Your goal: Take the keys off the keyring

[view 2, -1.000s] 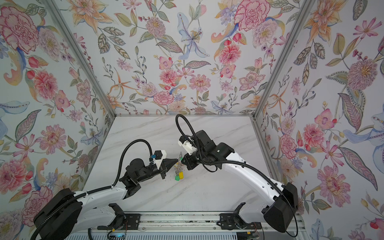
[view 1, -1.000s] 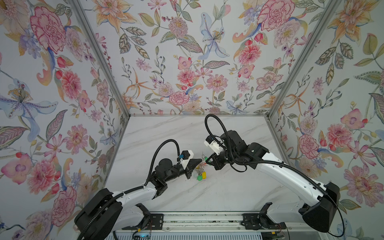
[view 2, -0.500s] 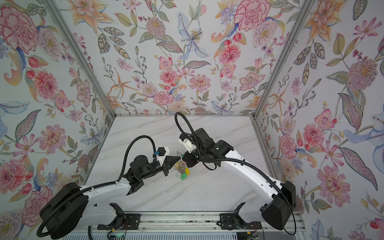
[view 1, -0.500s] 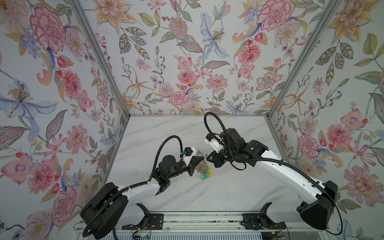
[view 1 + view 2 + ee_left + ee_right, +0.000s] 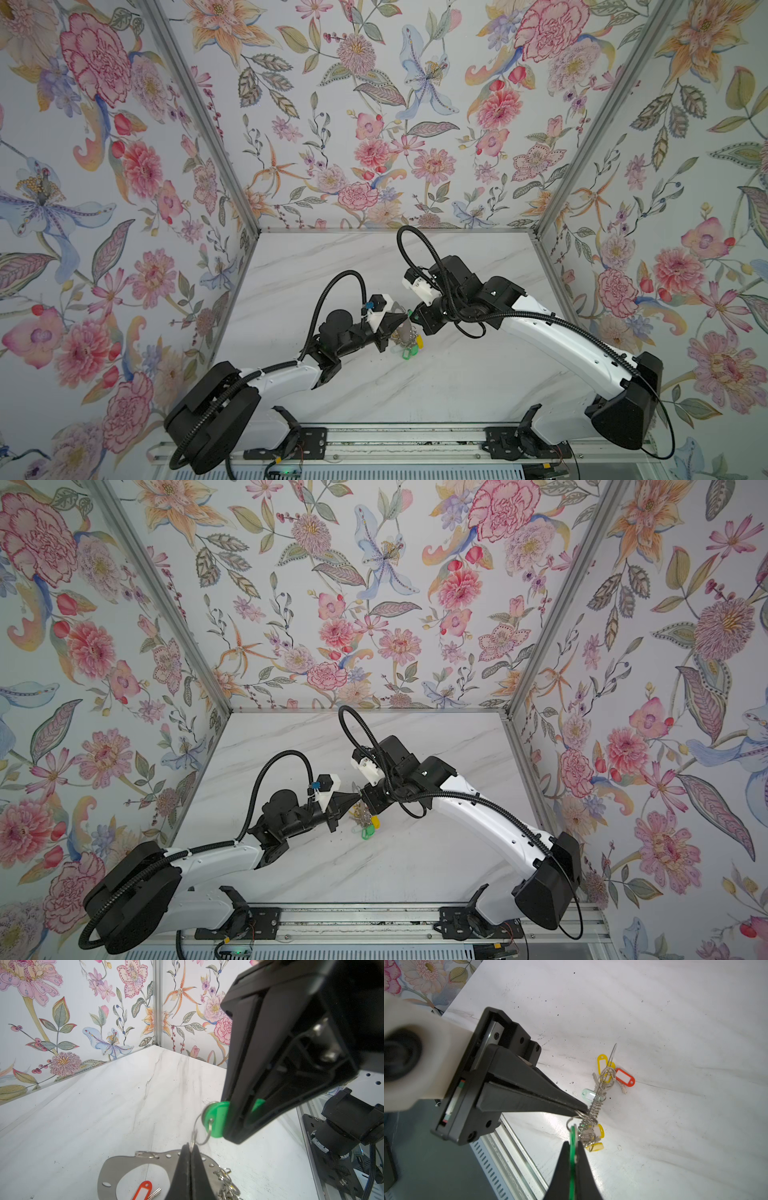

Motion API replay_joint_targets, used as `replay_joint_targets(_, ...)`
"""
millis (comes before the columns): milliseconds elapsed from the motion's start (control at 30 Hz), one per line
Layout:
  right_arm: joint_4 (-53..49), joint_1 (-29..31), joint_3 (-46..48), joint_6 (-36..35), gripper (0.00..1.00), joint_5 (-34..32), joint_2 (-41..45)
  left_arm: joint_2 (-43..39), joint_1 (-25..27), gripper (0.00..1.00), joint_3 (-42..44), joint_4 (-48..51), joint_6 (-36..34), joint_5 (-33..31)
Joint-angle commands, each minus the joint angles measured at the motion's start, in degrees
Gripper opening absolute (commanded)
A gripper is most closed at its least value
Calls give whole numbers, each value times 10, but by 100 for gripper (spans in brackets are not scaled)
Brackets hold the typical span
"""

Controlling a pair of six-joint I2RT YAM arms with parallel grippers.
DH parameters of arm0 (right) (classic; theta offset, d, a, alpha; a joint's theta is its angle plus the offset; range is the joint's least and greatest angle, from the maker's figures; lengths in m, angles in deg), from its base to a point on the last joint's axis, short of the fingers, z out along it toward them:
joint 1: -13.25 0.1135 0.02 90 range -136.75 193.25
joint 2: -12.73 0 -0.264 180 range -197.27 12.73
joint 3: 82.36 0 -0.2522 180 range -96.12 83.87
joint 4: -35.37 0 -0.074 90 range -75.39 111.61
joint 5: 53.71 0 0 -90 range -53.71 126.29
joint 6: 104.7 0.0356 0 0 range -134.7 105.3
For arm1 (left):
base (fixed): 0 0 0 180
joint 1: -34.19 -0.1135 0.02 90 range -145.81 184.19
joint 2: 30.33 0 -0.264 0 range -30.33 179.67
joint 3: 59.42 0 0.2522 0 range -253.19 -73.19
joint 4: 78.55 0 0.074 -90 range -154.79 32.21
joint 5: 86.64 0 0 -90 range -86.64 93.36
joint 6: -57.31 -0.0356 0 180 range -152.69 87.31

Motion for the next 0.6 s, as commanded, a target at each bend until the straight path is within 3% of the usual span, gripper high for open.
replay_joint_targets(0, 41, 23, -56, -20, 0, 61, 14, 34, -18, 0, 17, 117, 6, -48)
replay_joint_targets(567, 41, 83, -75, -23, 0, 97, -19, 30, -18, 0, 33, 89, 16, -55)
